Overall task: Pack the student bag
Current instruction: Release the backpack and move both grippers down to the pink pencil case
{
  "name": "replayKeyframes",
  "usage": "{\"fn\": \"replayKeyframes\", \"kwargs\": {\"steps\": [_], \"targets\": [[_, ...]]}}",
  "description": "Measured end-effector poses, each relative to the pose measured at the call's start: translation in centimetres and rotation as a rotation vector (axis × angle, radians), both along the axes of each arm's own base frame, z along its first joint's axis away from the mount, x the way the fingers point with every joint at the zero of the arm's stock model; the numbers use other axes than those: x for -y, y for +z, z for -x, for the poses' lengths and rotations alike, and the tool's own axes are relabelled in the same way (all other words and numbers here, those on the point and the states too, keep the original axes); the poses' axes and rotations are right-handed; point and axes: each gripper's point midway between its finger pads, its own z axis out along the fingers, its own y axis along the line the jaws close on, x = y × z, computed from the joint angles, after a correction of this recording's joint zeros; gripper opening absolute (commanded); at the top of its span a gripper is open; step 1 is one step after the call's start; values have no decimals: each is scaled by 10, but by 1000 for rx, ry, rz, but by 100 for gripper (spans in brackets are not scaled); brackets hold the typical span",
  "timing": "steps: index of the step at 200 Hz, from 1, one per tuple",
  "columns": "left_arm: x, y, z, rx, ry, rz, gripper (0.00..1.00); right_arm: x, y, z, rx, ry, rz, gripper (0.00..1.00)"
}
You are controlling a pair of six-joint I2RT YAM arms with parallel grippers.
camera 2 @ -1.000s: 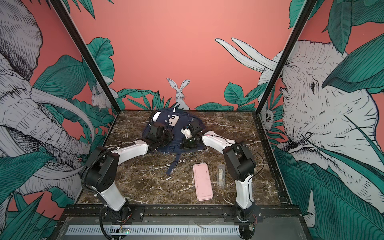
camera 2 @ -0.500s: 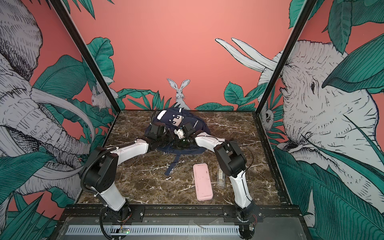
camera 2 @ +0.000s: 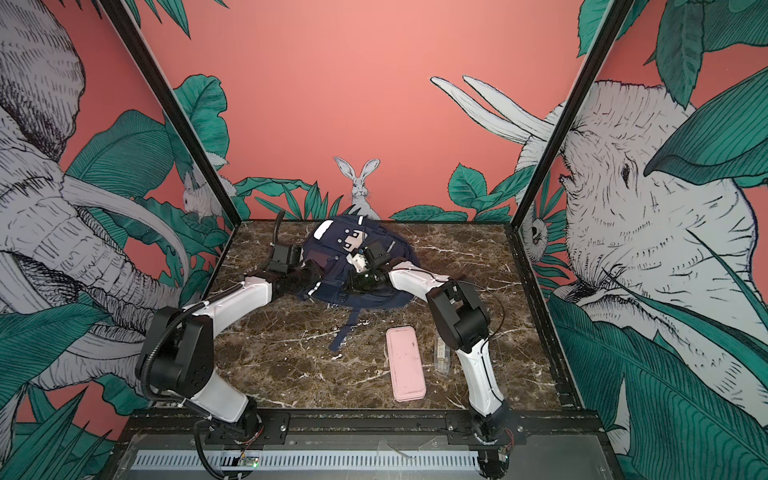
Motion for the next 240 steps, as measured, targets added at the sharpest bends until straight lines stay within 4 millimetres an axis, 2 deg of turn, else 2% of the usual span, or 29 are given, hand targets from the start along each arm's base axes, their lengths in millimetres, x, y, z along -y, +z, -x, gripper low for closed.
{"fn": "replayKeyframes", "kwargs": {"steps": [13,27,44,63,99,119,160,176,195,240], "targets": [[5,-20,2,-50,-16,1,36,-12,-1,-1,-3,8,1,0],[6,-34,1,-77,-17,-1,36,-19,-14,2,-35,14,30,0],[8,-39,3,-92,-26,1,36,-20,-26,4,-53,19,49,0],[12,-38,5,-92,-38,8,36,-19,-24,3,-47,14,47,0],[13,-35,9,-95,-49,10,36,-11,-21,7,-29,19,48,28],[15,-28,17,-98,-72,-8,38,4,-11,19,-10,17,59,39],[28,2,33,-46,-153,-56,44,48,46,39,107,-19,45,52],[39,15,39,-19,-197,-81,48,68,58,47,144,-37,46,56],[56,27,48,12,-261,-101,51,94,53,60,160,-57,83,60],[97,31,81,32,-448,-116,54,151,9,107,97,-81,242,64]]}}
